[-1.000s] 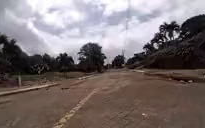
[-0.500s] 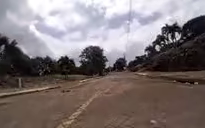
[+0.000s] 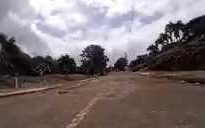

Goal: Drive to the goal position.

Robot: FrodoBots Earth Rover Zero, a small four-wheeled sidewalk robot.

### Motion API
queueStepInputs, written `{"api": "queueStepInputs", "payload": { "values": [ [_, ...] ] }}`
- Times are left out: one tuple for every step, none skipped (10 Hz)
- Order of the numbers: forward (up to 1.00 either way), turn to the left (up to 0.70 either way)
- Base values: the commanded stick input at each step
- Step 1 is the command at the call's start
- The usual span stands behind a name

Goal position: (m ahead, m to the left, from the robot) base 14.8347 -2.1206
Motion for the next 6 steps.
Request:
{"api": "queueStepInputs", "payload": {
  "values": [
    [0.0, 0.0],
    [0.85, 0.0],
    [0.85, 0.0],
    [0.85, 0.0],
    [0.85, 0.0],
    [0.85, 0.0]
  ]
}}
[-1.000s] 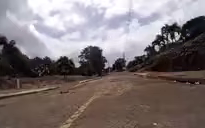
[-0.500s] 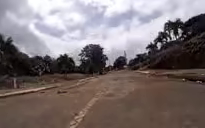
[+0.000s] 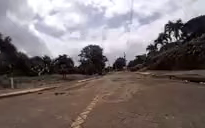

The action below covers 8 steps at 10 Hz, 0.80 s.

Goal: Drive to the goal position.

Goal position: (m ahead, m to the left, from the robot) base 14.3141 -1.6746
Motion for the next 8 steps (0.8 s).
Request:
{"api": "queueStepInputs", "payload": {
  "values": [
    [0.85, 0.0],
    [0.85, 0.0],
    [0.85, 0.0],
    [0.85, 0.0],
    [0.85, 0.0],
    [0.85, 0.0],
    [0.85, 0.0],
    [0.85, 0.0]
  ]
}}
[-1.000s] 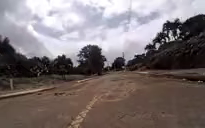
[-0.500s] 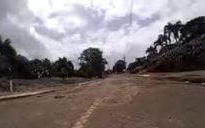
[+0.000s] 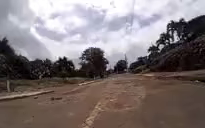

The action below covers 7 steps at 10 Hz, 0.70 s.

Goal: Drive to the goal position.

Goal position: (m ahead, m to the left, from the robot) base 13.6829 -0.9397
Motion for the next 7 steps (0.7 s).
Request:
{"api": "queueStepInputs", "payload": {
  "values": [
    [0.85, 0.0],
    [0.85, 0.0],
    [0.85, 0.0],
    [0.85, 0.0],
    [0.85, 0.0],
    [0.85, 0.0],
    [0.85, 0.0]
  ]
}}
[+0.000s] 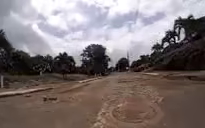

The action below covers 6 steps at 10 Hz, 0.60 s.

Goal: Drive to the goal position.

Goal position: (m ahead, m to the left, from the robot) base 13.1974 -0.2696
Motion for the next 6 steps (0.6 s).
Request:
{"api": "queueStepInputs", "payload": {
  "values": [
    [0.85, -0.01],
    [0.85, 0.0],
    [0.85, 0.0],
    [0.85, 0.0],
    [0.85, -0.05],
    [0.85, -0.27]
  ]
}}
